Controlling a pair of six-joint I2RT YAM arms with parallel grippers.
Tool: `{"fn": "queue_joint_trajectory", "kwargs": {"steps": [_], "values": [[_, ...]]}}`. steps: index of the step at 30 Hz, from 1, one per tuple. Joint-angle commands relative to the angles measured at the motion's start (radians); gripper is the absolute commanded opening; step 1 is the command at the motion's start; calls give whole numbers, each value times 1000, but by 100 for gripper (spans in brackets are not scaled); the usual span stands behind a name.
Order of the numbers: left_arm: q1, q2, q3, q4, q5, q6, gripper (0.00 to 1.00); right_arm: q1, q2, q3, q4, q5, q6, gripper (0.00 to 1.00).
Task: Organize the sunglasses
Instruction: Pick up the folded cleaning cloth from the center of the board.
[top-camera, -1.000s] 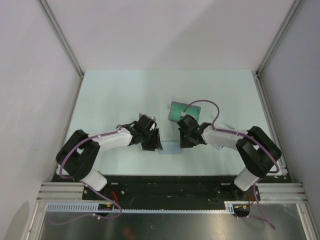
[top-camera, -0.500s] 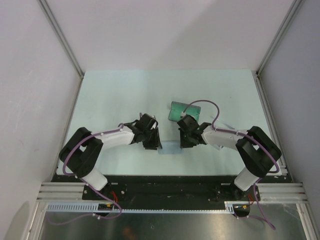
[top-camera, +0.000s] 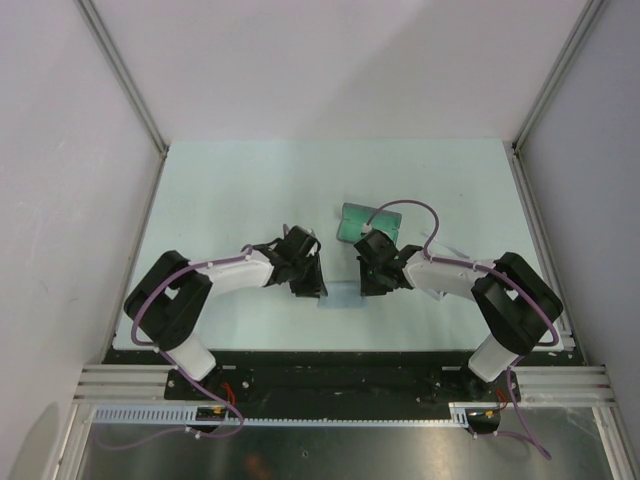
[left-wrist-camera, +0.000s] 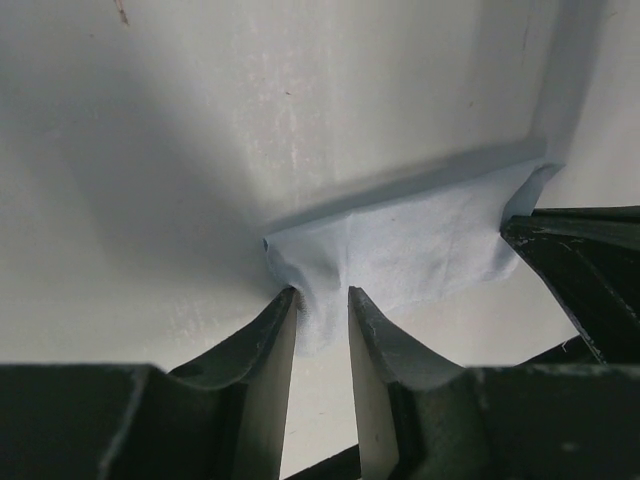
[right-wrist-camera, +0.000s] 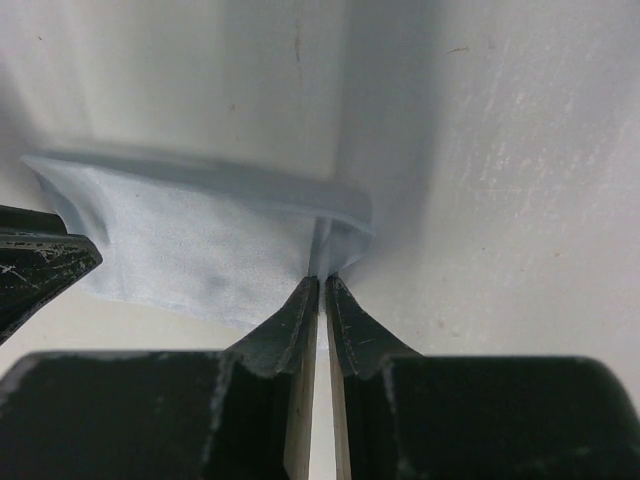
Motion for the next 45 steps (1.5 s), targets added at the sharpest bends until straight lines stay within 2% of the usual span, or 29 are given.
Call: {"fn": "queue_joint_trajectory", "kwargs": {"steps": [1, 6, 13, 18, 32, 45], "values": [[-9, 32, 4, -19, -50, -10, 34, 4, 27, -10, -12, 17, 8, 13], [-10, 27, 1, -18, -63, -2, 33, 4, 25, -10, -14, 17, 5, 13], [-10, 30, -4, -19, -72, 4, 12, 2, 24, -10, -15, 18, 2, 13], [-10, 36, -4, -19, -75, 7, 1, 4, 21, -10, -15, 18, 1, 13], [-10, -11, 62, -21, -84, 59, 1, 1, -103, -10, 15, 63, -25, 10], [-12, -17, 185, -24, -89, 114, 0, -44, -136, -4, 44, 61, -38, 9]]}}
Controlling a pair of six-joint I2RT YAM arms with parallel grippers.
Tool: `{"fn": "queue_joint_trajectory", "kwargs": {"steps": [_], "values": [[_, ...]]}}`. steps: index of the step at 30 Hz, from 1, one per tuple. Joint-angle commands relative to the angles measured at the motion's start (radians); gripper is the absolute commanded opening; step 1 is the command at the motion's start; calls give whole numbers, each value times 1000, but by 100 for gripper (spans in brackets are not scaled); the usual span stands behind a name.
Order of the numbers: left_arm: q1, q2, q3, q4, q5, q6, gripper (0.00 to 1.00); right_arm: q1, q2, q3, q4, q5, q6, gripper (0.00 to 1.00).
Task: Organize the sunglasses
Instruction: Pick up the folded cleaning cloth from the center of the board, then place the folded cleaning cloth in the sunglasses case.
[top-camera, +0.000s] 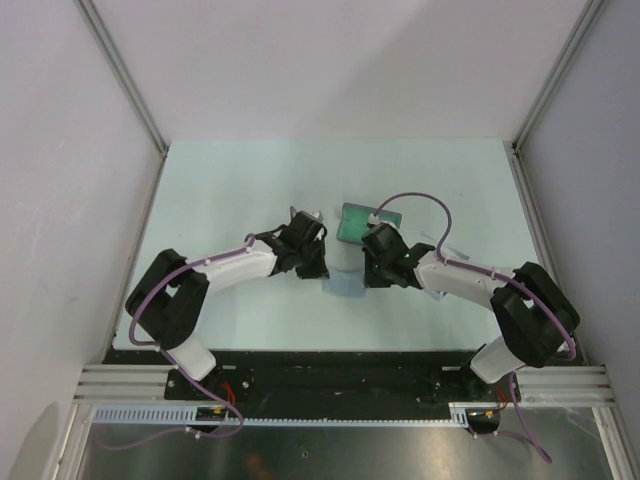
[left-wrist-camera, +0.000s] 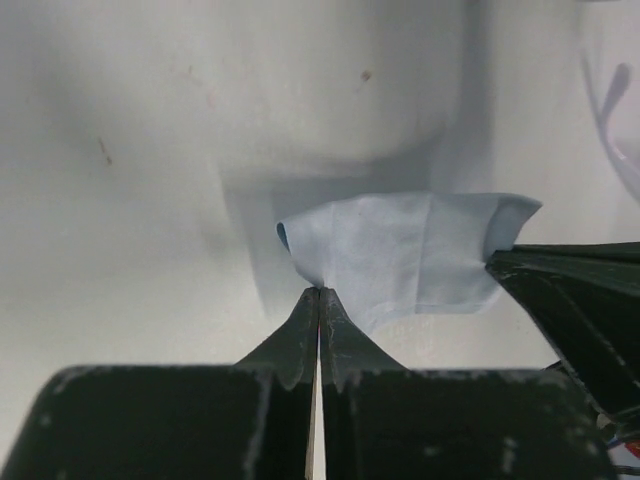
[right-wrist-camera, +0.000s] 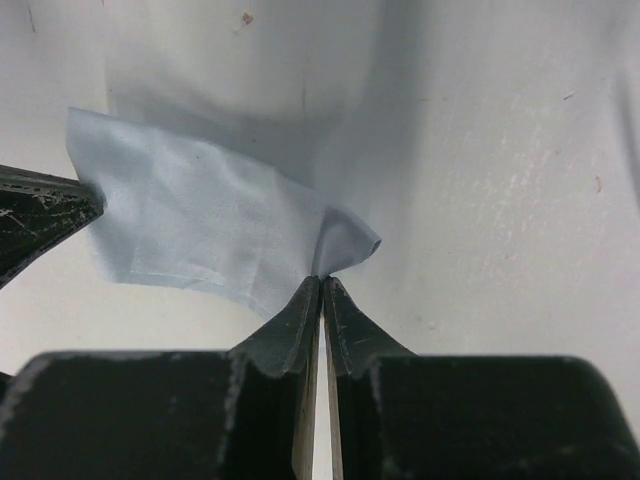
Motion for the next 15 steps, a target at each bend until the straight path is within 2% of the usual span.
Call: {"fn": "queue_joint_trajectory", "kwargs": {"steps": [1, 15], "values": [[-5, -21, 71, 3, -21, 38, 0, -22, -37, 10, 36, 29, -16, 9], [-2, 104, 284, -4, -61, 127, 1, -110, -23, 70, 56, 66, -44, 8]]}}
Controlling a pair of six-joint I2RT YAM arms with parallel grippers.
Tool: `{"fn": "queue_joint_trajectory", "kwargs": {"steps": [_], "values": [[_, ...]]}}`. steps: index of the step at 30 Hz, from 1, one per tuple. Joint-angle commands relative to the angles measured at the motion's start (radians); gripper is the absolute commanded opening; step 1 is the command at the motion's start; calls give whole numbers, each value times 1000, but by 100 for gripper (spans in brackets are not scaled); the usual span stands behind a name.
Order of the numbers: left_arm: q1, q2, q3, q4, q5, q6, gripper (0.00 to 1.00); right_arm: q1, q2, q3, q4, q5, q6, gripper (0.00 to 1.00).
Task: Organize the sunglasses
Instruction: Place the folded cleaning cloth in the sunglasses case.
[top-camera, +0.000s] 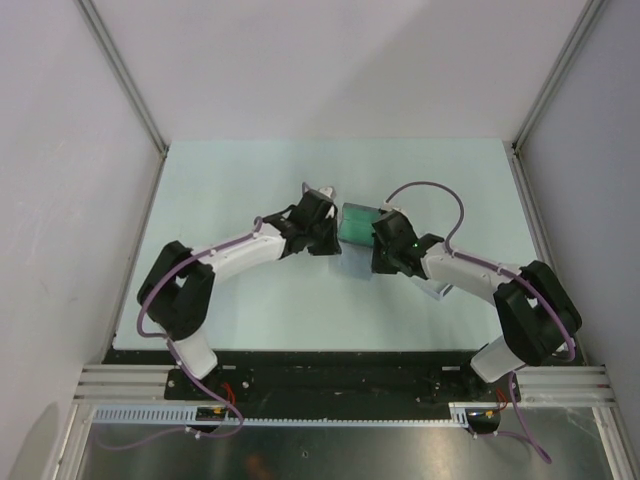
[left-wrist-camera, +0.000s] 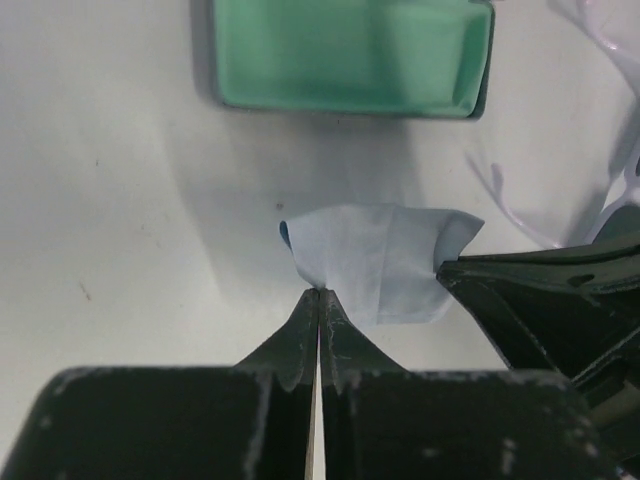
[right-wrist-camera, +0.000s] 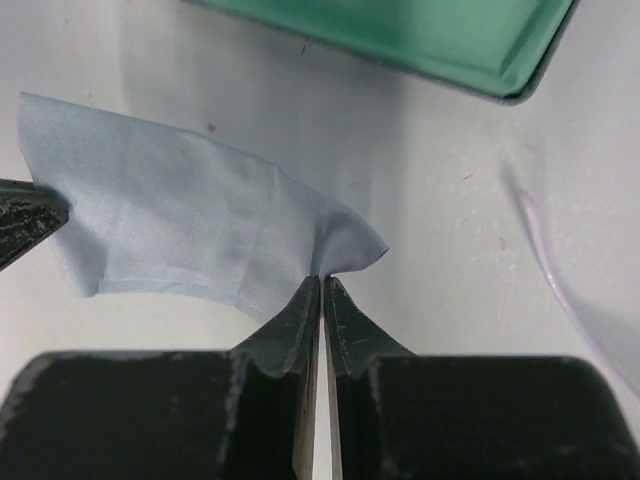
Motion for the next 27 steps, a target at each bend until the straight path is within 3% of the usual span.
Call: {"fn": "queue_joint_trajectory", "kwargs": {"steps": [1, 27], "values": [[-2, 51, 97, 1, -29, 52, 0, -29, -19, 43, 36, 40, -16, 8], [55, 303, 425, -2, -18, 125, 1, -169, 142, 181, 120, 43, -69, 8]]}}
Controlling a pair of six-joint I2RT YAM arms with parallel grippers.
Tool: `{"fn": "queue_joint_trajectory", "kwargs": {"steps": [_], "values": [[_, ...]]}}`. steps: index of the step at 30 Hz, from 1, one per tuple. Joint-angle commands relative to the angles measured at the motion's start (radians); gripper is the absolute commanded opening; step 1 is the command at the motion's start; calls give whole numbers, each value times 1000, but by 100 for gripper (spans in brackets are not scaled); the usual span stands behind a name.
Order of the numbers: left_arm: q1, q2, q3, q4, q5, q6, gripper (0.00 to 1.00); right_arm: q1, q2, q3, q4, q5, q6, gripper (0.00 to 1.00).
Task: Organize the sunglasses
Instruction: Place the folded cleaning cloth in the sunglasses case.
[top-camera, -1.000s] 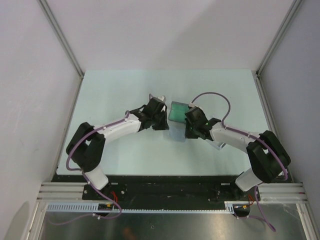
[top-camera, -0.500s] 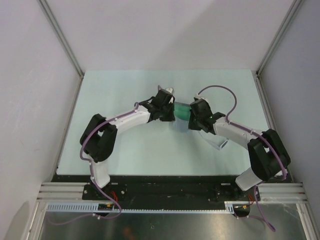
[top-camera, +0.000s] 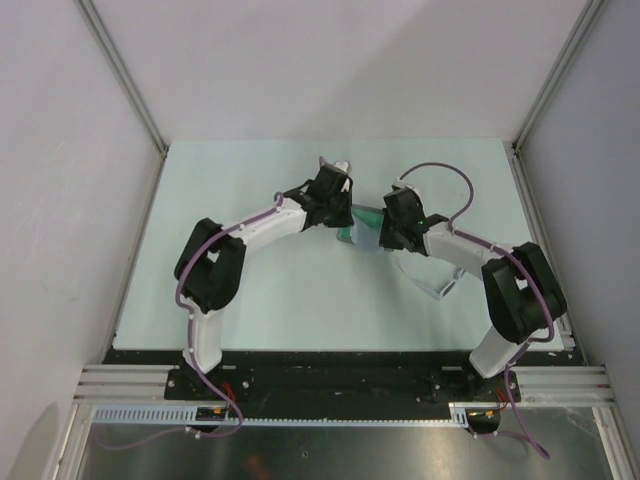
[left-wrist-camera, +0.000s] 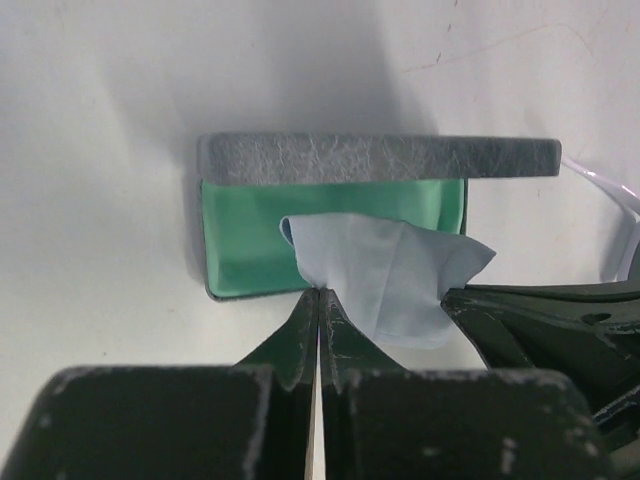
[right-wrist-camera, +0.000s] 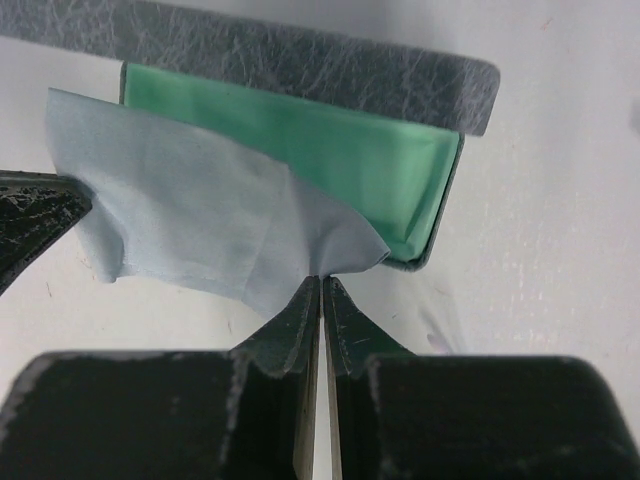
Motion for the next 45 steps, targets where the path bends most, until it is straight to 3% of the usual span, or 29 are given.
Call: {"fn": "queue_joint_trajectory", "kwargs": {"steps": [1, 13, 45], "values": [[16, 29, 73, 11, 6, 30, 0, -16, 23, 58, 57, 23, -23, 8], [30, 97, 147, 10, 37, 31, 0, -33, 92, 98, 81, 37, -44, 7], [40, 173, 161, 7, 32, 36, 0, -42, 150, 101, 83, 96, -60, 6]]}}
